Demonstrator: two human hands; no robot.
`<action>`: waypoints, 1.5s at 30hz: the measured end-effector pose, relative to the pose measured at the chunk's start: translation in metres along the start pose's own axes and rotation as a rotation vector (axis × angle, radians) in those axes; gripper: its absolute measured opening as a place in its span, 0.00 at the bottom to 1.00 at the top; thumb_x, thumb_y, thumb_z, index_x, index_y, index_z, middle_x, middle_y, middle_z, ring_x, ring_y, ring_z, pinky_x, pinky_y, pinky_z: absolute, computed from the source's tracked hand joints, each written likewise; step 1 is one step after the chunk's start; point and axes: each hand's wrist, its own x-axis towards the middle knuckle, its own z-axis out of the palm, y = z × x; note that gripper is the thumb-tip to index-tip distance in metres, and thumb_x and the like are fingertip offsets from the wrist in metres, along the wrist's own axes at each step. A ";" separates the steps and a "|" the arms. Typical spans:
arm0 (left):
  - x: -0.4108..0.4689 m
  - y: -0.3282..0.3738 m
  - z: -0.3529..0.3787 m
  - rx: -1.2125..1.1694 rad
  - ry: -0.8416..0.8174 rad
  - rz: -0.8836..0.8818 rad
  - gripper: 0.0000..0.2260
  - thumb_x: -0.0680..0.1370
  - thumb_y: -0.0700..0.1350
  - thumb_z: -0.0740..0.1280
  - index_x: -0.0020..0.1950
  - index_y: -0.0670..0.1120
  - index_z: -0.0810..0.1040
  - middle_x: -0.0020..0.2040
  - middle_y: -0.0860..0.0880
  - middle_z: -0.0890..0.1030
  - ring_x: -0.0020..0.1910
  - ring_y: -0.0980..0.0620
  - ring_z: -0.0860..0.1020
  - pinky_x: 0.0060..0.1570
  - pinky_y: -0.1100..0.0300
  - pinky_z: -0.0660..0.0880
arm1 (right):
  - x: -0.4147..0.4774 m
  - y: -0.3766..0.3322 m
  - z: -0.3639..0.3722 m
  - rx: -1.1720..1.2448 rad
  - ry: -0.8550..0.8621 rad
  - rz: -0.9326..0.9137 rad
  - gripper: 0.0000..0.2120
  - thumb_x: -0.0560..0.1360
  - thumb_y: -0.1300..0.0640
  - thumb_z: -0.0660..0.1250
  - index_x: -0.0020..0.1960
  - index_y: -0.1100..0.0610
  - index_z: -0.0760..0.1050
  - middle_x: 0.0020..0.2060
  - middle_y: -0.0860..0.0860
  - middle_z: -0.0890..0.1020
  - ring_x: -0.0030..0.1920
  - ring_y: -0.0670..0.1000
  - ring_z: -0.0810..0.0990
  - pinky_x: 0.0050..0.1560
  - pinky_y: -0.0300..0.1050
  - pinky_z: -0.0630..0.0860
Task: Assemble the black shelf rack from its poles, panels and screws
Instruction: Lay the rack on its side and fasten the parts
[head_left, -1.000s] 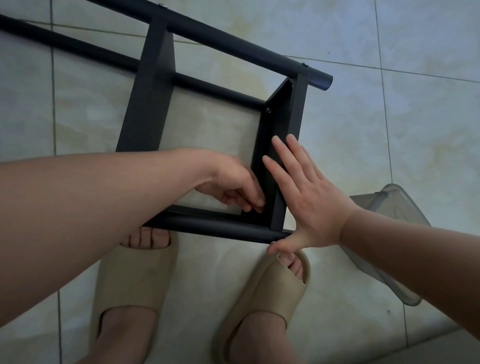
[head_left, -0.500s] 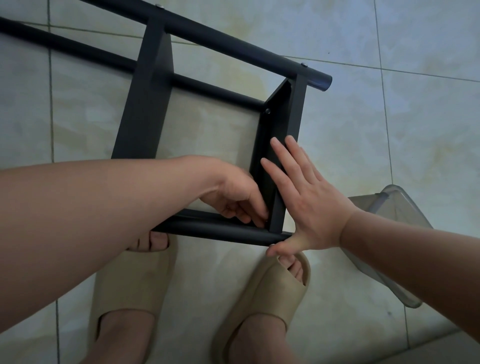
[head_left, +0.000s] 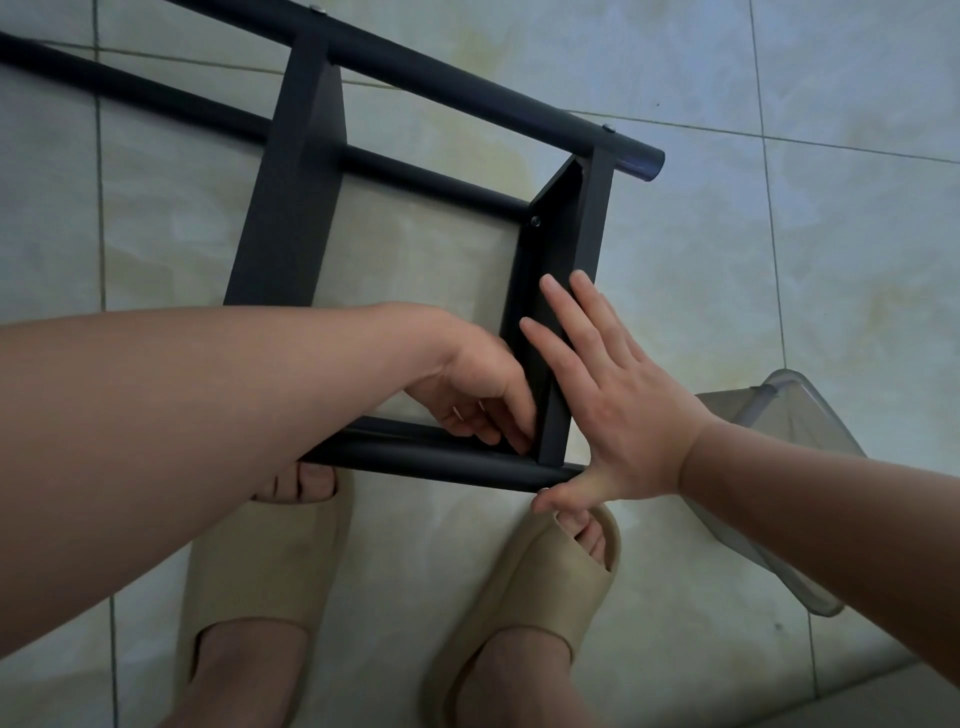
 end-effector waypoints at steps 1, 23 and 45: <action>0.000 0.000 -0.001 0.013 -0.003 -0.012 0.03 0.77 0.41 0.70 0.45 0.48 0.83 0.39 0.52 0.84 0.35 0.56 0.76 0.38 0.63 0.70 | 0.000 0.000 0.000 0.000 0.002 0.000 0.65 0.63 0.18 0.60 0.80 0.66 0.55 0.80 0.66 0.49 0.81 0.67 0.43 0.79 0.66 0.50; 0.001 0.007 0.000 0.128 0.015 -0.011 0.10 0.76 0.40 0.71 0.57 0.48 0.82 0.43 0.54 0.84 0.45 0.55 0.78 0.54 0.56 0.71 | 0.000 0.002 0.003 -0.014 0.028 -0.011 0.65 0.63 0.17 0.60 0.79 0.67 0.58 0.80 0.67 0.51 0.81 0.68 0.44 0.78 0.69 0.53; 0.002 0.004 0.001 0.133 -0.001 -0.061 0.06 0.78 0.45 0.69 0.54 0.51 0.83 0.45 0.55 0.86 0.54 0.53 0.81 0.63 0.50 0.72 | 0.000 0.000 0.001 -0.013 0.017 -0.002 0.65 0.62 0.17 0.60 0.79 0.67 0.59 0.80 0.67 0.51 0.81 0.68 0.44 0.78 0.69 0.52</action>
